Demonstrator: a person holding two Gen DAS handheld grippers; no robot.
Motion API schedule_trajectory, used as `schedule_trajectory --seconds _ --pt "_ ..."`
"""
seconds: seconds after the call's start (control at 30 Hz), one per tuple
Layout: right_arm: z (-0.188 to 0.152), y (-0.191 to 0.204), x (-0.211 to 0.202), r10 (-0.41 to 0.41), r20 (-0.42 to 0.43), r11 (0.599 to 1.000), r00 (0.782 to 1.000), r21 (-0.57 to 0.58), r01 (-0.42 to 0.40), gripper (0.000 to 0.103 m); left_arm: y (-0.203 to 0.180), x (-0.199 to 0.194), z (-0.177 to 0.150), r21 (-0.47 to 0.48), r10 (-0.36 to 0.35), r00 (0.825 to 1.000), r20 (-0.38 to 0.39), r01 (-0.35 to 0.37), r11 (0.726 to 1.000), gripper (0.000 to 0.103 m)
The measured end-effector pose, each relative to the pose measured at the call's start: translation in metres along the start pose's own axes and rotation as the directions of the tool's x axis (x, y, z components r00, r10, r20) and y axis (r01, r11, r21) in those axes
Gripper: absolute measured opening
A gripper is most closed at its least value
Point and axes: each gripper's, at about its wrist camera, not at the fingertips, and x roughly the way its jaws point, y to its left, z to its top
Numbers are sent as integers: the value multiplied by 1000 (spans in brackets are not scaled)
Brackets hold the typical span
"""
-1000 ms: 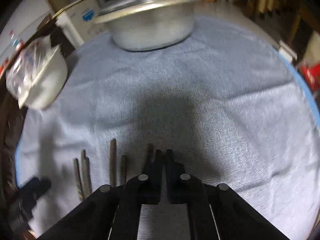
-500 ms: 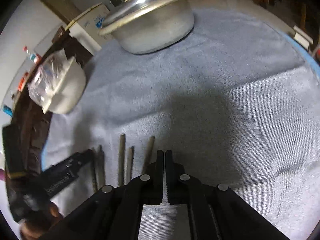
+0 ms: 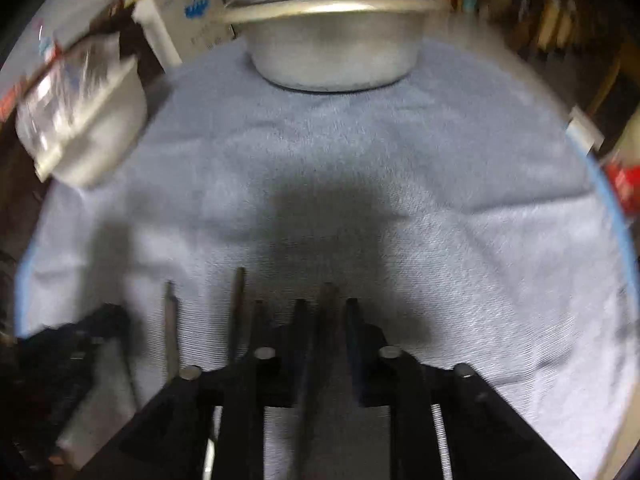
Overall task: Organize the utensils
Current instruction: 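Lower the right gripper onto the dark chopsticks and close on them, then lift the held chopsticks with the right gripper over the grey holder cup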
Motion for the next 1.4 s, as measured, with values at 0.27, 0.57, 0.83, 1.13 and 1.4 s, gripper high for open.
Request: schedule_trajectory --seconds 0.27,0.57,0.83,1.13,1.4 --pt "-11 -14 -5 30 24 999 999 23 -30 6 -19 0 -8 -6 53 999 1 -53 999 24" --pt "-44 -60 -67 195 179 972 964 97 -215 6 -13 -7 -17 -43 -6 998 66 9 999 5" --pt "-92 -71 -149 305 371 930 877 83 -358 6 0 -105 -56 -6 -93 959 266 99 995 5" --pt "-168 -56 -238 193 639 954 745 56 -295 6 4 -244 -154 24 -110 809 577 118 993 5" --pt "-215 -42 -304 115 775 963 622 66 -260 6 0 -321 -211 40 -125 670 732 141 989 5"
